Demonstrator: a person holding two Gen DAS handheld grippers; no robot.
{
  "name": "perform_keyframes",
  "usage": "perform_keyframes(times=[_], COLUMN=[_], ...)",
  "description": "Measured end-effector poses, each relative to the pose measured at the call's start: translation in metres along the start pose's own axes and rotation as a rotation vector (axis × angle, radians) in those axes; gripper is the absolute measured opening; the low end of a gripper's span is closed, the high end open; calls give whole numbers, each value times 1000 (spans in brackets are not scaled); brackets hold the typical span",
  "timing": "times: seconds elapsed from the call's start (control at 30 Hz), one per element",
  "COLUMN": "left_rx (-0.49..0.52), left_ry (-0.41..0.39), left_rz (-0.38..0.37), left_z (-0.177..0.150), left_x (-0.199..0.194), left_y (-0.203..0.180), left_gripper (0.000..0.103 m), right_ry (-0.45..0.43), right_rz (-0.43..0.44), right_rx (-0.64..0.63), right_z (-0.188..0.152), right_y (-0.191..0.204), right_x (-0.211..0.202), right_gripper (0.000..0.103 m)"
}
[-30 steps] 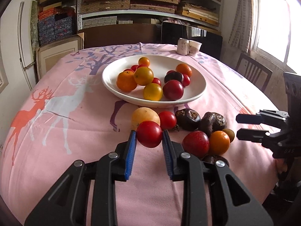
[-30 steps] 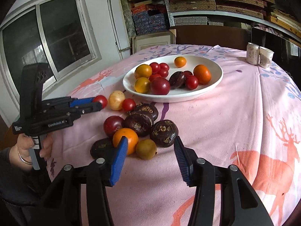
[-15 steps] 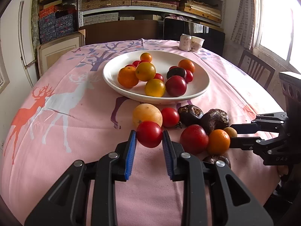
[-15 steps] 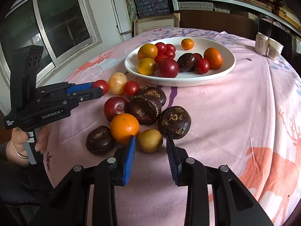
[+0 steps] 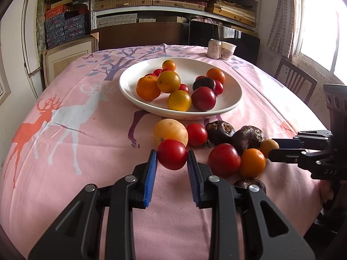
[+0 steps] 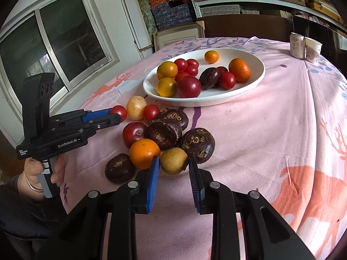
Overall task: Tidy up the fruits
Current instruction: 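Lower both tomatoes onto the white plate and open both tools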
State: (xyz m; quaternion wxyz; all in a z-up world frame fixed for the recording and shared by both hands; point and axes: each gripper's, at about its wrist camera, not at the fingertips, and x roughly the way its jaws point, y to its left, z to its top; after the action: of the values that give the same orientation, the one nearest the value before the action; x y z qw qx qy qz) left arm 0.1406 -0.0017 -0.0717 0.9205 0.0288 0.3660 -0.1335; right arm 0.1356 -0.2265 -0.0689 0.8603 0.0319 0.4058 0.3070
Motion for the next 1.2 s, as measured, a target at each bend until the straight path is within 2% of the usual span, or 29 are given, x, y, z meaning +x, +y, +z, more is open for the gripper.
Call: perform_keyframes(times=[0.3, 0.57, 0.7, 0.83, 1.07, 1.1, 1.13, 1.17, 1.2], left_rx=[-47, -81, -71, -35, -14, -15, -18, -29, -42], left_ry=[-86, -74, -95, -119, -53, -39, -28, -30, -40], left_rz=[-27, -62, -69, -52, -33, -29, -18, -5, -8], left_z=[-1, 5, 32, 75, 138, 143, 146, 147, 146], left_x=[-16, -18, -18, -6, 58, 66, 72, 73, 71], left_y=[9, 13, 17, 15, 10, 10, 11, 13, 15], left_gripper=[27, 27, 27, 27, 28, 31, 45, 56, 58], right_ry=[-56, -107, -142, -164, -125, -116, -113, -117, -120], right_rz=[63, 73, 46, 36, -27, -31, -27, -29, -26], right_rx=[89, 120, 110, 127, 184, 195, 213, 230, 241], right_z=[1, 10, 42, 89, 154, 158, 160, 159, 156], right_y=[-16, -21, -27, -42, -64, -67, -70, -71, -73], right_x=[-11, -22, -28, -21, 33, 40, 44, 46, 47], right_gripper=[28, 28, 28, 28, 29, 38, 43, 43, 43])
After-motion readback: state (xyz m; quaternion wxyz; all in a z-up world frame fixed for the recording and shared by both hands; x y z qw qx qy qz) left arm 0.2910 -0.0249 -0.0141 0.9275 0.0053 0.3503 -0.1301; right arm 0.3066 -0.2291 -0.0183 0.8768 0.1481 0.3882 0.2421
